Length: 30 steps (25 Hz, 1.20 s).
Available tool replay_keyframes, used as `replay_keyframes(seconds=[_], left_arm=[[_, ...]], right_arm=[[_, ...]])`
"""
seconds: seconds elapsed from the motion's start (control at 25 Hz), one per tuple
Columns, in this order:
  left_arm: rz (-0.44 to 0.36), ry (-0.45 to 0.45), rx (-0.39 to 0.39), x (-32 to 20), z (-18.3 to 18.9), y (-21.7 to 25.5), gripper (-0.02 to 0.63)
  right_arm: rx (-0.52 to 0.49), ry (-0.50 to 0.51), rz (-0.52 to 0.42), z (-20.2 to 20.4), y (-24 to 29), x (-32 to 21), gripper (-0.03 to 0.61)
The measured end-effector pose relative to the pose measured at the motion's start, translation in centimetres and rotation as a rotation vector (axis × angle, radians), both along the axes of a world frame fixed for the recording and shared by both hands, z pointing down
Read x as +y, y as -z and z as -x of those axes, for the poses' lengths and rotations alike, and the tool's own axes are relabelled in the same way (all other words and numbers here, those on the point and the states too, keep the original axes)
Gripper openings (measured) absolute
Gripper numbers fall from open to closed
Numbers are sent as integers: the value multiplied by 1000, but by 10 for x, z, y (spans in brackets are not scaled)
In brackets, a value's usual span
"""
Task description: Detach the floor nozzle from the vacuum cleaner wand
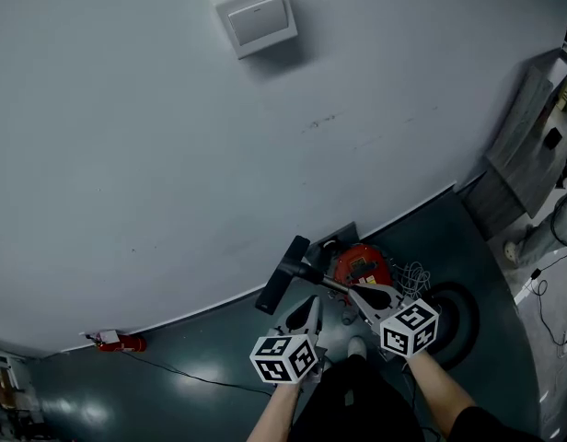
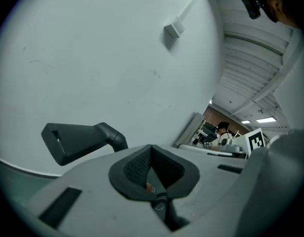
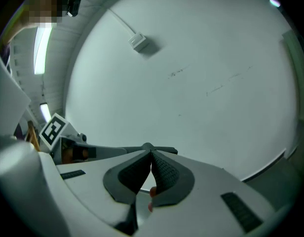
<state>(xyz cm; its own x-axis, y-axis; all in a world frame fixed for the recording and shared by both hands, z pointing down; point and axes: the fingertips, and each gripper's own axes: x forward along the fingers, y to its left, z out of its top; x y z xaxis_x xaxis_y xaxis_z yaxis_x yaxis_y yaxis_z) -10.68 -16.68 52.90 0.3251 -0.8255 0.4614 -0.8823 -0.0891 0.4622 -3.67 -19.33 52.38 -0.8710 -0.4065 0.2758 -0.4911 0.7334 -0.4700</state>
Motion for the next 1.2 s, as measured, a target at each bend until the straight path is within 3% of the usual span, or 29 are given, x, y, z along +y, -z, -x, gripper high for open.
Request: replay_keyframes(seconds=[0.24,0.48,0.64,0.76,0.96,1.2], left_arm=[[36,91,37,-8,10,-22,9],[78,174,95,-22,17,-50,85],[127,233,96,-30,23,-70,168],[167,273,117,-34,26,-84,194],[192,324,161,-44,31,-97,213],[173,353,139,-59,33,-103,224]], right_arm=[[118,53,-119,3,-30,-5,21],[210,151,-215,15,-69,-11,31],[298,240,-281,26,-100,-7,94],[366,299,-325,34,-122,-1,118],[400,319,-377,47,-150,-2,153],[404,335,-412,61,-166,-11,166]])
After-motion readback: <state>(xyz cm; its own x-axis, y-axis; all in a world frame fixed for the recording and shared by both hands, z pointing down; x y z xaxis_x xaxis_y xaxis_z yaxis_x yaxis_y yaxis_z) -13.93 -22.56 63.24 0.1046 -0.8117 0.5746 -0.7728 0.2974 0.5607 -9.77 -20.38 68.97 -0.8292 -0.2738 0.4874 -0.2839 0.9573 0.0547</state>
